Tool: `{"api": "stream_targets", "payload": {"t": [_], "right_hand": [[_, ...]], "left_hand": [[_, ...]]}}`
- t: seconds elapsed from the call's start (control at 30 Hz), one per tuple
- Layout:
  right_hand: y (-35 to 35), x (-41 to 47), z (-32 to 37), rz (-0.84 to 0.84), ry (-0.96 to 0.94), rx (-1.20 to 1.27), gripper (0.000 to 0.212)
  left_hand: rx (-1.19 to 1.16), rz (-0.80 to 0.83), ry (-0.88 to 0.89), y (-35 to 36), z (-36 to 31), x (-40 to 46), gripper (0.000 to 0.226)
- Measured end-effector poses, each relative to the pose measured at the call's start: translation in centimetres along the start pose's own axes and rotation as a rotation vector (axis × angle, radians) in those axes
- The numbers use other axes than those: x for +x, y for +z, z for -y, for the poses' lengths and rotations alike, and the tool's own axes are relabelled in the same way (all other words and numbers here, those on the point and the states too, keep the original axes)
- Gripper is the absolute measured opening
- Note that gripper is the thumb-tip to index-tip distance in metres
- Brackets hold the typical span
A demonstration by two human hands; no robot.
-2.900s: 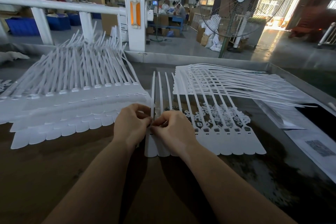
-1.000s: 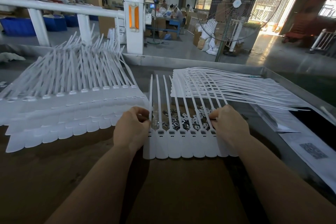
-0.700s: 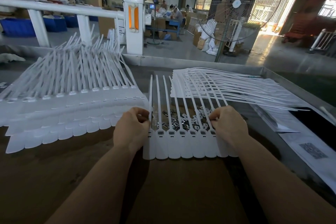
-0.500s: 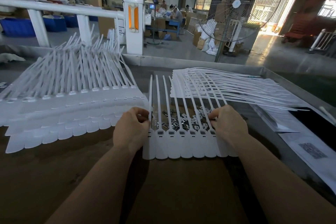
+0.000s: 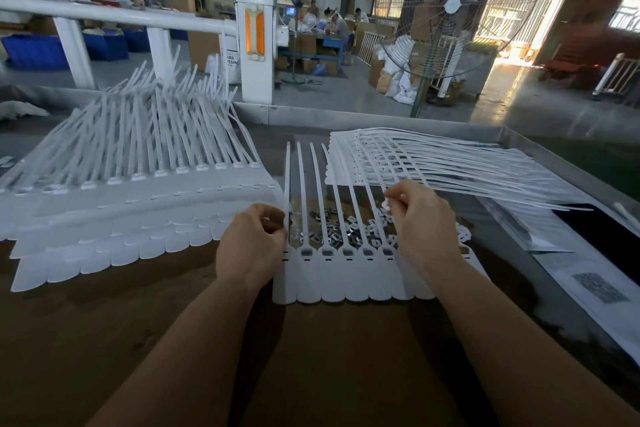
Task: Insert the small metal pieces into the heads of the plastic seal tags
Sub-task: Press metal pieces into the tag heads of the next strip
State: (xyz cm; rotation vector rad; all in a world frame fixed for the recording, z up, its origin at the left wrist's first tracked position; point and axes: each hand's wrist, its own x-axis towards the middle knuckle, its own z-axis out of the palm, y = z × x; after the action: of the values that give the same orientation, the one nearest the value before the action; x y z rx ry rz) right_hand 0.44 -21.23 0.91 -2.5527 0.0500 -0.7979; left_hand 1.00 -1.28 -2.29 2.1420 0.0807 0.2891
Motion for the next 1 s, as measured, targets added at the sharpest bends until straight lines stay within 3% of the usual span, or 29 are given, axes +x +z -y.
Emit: {"api": "stream_targets", "payload": {"t": [0.33,0.6,1.0], "right_hand": [[2.0,-2.1,5.0,0.288,0.017,0.438,0.015],[3.3,-3.2,5.2,0.306,0.015,0.383,0.002],[3.5,-3.1,4.7,0.423,0.069,0.393,0.005]], "left_hand": [[-0.006,0.013,-0.011,-0.1,-0.2,-0.3,0.017],[0.014,-0.014,0.001,0.1,-0.2,-0.2,0.018],[0.046,-0.027,0.018,0.1,-0.1,-0.1,0.018]]}}
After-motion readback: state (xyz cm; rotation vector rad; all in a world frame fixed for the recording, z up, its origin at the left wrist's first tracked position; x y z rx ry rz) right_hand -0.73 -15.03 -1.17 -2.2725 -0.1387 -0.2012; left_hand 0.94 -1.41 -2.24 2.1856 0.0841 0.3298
